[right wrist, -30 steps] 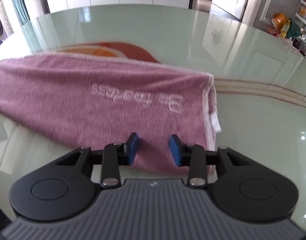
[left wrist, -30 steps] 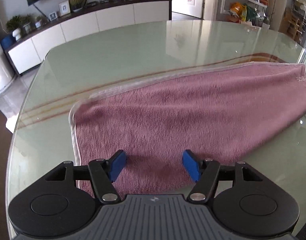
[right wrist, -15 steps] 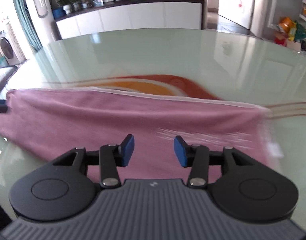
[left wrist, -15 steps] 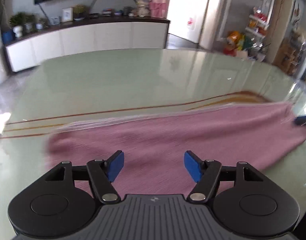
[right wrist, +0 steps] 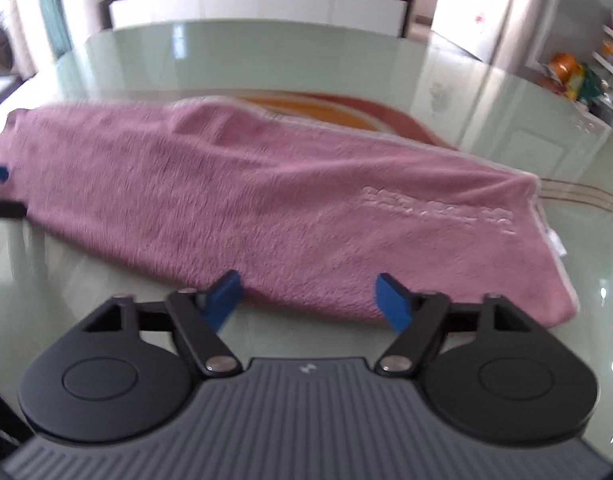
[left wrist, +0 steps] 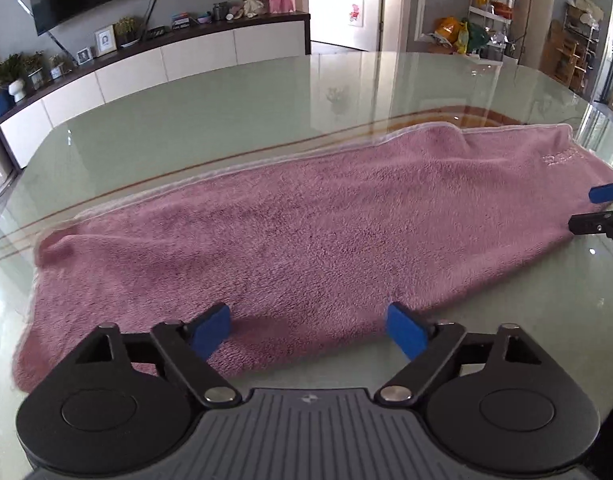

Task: Fold towel
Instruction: 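Sweep both open tools along the folded towel to flatten it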

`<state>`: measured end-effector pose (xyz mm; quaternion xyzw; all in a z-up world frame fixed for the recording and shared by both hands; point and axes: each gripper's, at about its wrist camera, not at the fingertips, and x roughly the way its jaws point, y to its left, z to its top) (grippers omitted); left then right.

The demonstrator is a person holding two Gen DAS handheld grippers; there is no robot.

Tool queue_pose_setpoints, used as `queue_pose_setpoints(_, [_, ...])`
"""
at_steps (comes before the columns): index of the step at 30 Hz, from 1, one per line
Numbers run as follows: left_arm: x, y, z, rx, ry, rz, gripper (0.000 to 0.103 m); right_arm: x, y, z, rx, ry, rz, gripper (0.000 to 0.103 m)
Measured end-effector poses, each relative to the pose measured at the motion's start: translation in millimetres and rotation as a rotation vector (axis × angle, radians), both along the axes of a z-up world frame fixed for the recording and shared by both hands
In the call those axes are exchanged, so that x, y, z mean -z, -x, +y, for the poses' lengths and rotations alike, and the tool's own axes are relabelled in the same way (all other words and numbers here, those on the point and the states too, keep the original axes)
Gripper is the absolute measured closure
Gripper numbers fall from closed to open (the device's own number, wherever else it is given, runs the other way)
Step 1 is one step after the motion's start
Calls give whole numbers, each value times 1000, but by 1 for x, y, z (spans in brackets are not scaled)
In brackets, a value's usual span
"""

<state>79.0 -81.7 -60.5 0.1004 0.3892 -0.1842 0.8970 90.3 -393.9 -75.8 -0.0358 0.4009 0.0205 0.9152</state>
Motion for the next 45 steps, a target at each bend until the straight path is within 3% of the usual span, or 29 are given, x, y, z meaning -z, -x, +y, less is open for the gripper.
queue_pose_setpoints(5, [-13,-22,-46,39,58,-45,17,3,-32,38,-64,-96,-125,34])
queue_pose_setpoints(9, [8,-38,-68,19,-11,-69,17,21,-52,41,-98,-96,-83,33])
queue_pose_setpoints(12, [24,-44,-40,-42,20,-29,8,26,-52,6,-113,-132,-89,32])
queue_pose_setpoints(14, [26,-42,-18,-64,31,-30,7,25,-52,-22,-64,-125,-91,34])
queue_pose_setpoints(16, [25,-39,1,-98,30,-25,6,23,-51,-49,-35,-177,-95,45])
queue_pose_setpoints(18, [19,-38,19,-147,31,-13,12,17,-49,-63,0,-208,-106,42])
queue_pose_setpoints(20, [10,-37,32,-185,48,-22,13,4,-43,-73,24,-274,-166,27])
queue_pose_setpoints(23, [-3,-48,31,-204,94,-51,12,-3,-58,-67,23,-365,-178,27])
queue_pose_setpoints(26, [-5,-75,2,-190,105,-38,11,5,-85,-37,-9,-283,-124,27])
queue_pose_setpoints(28, [6,-93,-25,-156,61,9,13,17,-104,-13,-13,-116,-56,27])
queue_pose_setpoints(29, [10,-98,-32,-152,26,14,13,20,-109,-7,-2,-47,-37,18])
queue_pose_setpoints(31, [13,-100,-37,-158,-21,-17,2,22,-113,-9,28,24,-52,5])
queue_pose_setpoints(34, [18,-105,-23,-186,21,-3,0,22,-123,-31,134,33,-53,4])
queue_pose_setpoints(37, [16,-101,-20,-199,3,-18,3,14,-124,-44,229,20,-76,27])
queue_pose_setpoints(38, [14,-99,-19,-213,5,-26,5,10,-119,-42,226,-26,-90,27])
queue_pose_setpoints(41, [10,-97,-22,-234,60,-45,7,2,-105,-4,104,-77,-145,25])
queue_pose_setpoints(43, [7,-95,-35,-204,106,-48,7,1,-100,31,15,-48,-161,23])
queue_pose_setpoints(45, [9,-95,-49,-171,79,-50,6,5,-99,53,-36,-5,-155,22])
